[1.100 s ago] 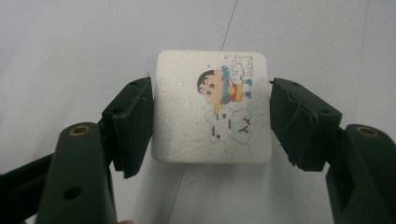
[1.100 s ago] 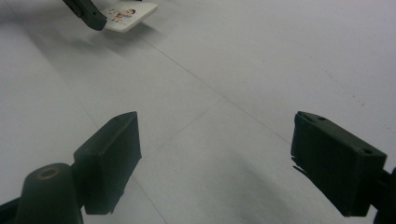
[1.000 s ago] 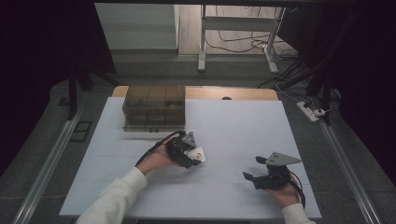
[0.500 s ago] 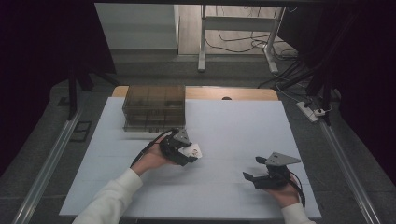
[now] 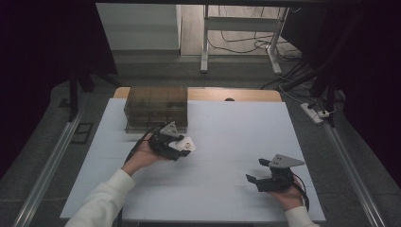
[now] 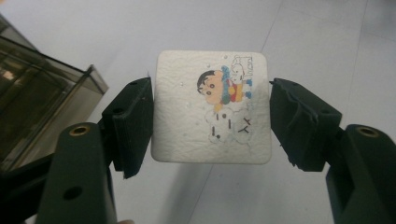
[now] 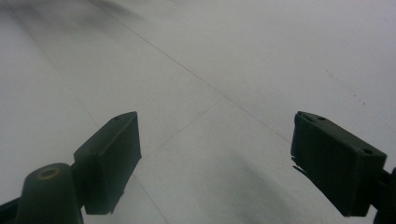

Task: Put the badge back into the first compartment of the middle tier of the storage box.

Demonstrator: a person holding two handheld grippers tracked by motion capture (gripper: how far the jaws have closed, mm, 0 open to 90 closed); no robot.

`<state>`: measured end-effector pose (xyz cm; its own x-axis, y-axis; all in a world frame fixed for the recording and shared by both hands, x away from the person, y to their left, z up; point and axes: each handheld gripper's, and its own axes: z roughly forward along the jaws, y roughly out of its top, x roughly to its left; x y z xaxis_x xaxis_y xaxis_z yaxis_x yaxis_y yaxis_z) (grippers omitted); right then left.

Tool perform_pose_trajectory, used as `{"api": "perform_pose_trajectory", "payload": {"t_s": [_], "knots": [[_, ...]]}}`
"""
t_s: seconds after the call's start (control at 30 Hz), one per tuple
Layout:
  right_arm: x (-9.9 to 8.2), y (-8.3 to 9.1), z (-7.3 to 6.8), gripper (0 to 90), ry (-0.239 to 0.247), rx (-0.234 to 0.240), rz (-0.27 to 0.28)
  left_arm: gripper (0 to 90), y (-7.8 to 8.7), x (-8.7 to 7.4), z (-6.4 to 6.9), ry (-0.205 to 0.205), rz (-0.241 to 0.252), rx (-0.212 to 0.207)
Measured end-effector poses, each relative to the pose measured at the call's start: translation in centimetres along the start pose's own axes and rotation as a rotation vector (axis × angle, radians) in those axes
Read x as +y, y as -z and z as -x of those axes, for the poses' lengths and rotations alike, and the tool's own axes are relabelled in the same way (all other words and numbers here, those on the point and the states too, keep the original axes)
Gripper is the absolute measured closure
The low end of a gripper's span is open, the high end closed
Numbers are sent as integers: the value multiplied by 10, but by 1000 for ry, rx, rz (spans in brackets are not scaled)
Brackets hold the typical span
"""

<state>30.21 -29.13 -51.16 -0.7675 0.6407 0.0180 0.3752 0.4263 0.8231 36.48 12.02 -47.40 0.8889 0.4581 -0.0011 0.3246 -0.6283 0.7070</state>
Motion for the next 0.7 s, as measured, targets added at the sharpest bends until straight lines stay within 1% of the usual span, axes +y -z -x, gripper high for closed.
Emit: {"api": "perform_pose_trajectory", "payload": {"t_s": [0.07, 0.5, 0.7], "knots": [[0, 0, 0, 156, 1, 1, -1, 329, 6, -1, -2, 8, 14, 8], [0, 1, 0, 156, -1, 1, 1, 330, 23, -2, -10, 36, 46, 46], [1, 2, 0, 156, 0, 0, -2, 329, 32, -3, -16, 47, 57, 68]]}}
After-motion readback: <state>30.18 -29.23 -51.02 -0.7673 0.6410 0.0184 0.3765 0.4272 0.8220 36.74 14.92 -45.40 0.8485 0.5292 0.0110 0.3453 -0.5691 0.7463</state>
